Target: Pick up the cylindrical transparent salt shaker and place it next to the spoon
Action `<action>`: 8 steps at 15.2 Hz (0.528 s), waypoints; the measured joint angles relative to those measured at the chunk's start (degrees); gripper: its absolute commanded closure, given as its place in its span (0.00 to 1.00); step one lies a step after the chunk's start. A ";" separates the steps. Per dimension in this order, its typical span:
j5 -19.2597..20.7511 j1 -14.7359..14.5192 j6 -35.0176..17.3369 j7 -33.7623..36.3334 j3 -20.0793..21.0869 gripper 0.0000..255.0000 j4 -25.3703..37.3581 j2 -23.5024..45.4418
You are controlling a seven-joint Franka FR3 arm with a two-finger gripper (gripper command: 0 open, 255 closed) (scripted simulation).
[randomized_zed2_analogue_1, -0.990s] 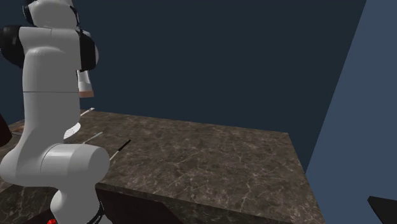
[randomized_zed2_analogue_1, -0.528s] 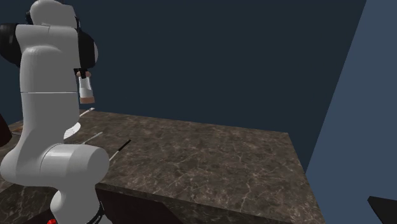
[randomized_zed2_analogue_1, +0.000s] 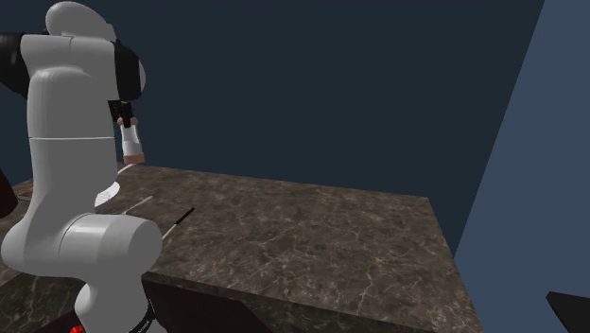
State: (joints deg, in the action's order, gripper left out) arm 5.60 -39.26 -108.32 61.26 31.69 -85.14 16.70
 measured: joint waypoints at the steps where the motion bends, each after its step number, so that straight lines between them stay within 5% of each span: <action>1: 0.04 0.03 -0.91 0.03 -0.02 1.00 -0.88 0.03; 8: 0.46 0.19 -5.87 0.13 -0.29 1.00 -5.25 0.75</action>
State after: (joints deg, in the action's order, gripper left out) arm 6.07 -39.07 -114.19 61.38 31.40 -90.39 17.45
